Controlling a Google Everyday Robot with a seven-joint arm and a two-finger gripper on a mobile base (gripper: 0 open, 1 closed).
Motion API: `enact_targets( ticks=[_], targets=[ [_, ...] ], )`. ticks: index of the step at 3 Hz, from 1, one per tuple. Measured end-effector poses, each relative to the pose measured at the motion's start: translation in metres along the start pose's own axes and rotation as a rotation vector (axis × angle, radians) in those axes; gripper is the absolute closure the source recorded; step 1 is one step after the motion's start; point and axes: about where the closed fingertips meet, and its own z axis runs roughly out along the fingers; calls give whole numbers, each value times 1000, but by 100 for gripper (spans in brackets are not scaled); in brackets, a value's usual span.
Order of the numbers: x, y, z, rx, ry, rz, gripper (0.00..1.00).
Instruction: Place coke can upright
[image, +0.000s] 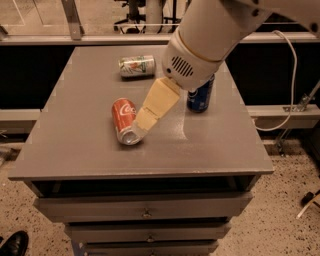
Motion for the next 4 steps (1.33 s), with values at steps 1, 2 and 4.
enact_targets(
  ticks=[1,2,4],
  targets=[
    [1,-1,-2,3,0,40,0],
    [-8,7,6,0,-2,35,0],
    [-53,24,57,-12,29,33,0]
  ],
)
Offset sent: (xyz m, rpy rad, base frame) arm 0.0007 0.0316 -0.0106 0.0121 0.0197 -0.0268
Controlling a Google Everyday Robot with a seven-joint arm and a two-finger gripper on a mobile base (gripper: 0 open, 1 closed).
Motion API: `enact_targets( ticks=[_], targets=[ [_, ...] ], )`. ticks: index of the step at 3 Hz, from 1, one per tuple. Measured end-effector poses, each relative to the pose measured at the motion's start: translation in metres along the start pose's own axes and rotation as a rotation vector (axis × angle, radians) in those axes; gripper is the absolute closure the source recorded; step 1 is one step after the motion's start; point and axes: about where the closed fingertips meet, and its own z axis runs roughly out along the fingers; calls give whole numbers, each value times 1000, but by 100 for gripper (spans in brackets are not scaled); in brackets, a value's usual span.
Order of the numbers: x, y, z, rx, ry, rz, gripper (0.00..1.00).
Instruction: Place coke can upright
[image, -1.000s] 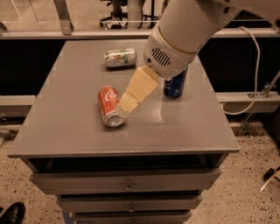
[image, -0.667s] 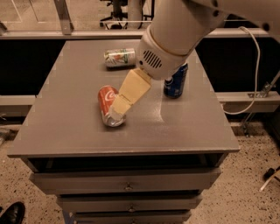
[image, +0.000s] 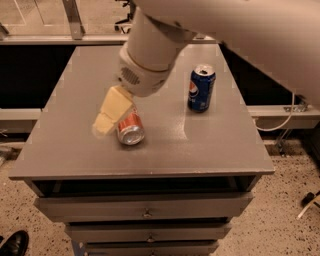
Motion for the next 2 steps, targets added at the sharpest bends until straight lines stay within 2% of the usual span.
enact_targets(
  ticks=[1,2],
  targets=[
    [-20,-1,26,18,19,34,0],
    [-28,-12,46,53,33,85,0]
  ],
)
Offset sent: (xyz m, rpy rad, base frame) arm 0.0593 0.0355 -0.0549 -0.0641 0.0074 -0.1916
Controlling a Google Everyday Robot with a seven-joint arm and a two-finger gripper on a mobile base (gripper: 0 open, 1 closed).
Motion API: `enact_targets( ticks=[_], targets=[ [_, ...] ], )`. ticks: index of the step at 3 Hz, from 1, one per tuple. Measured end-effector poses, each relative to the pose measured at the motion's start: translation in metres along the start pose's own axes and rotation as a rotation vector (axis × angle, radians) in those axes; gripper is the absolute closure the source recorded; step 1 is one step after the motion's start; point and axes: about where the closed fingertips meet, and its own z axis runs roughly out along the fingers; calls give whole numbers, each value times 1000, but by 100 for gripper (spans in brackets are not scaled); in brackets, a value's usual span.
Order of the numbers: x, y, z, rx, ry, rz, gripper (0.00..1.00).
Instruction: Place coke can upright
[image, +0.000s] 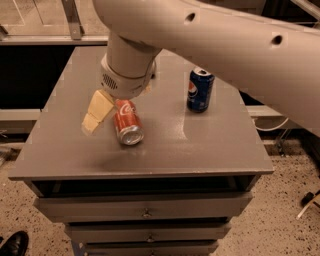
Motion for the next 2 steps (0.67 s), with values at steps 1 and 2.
enact_targets(
  ticks=[1,2],
  targets=[
    [1,-15,16,32,14,65,0],
    [1,-27,30,61,33,140,0]
  ],
)
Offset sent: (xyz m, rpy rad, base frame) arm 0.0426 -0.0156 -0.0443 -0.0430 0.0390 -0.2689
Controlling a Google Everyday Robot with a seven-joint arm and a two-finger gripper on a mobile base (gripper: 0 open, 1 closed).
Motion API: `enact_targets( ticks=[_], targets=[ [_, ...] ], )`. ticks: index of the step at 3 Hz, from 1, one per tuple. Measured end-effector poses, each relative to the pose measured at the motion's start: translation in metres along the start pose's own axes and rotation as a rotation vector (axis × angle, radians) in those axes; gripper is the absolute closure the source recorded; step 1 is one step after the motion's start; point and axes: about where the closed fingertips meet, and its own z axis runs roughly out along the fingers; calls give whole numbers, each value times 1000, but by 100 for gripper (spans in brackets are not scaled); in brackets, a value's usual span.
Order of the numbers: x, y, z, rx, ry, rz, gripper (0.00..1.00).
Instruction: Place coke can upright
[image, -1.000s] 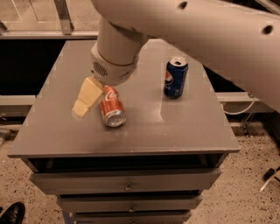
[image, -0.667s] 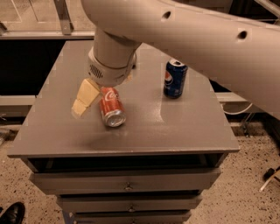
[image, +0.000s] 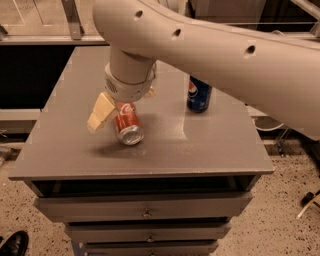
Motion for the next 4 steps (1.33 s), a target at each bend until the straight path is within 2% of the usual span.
enact_targets(
  ticks=[1,2,3,4],
  targets=[
    [-6,-3,12,31,20,73,0],
    [-12,-5,20,97,38,146,0],
    [-15,-8,24,142,49,186,0],
    [-14,-13,29,179,59,210,18]
  ],
)
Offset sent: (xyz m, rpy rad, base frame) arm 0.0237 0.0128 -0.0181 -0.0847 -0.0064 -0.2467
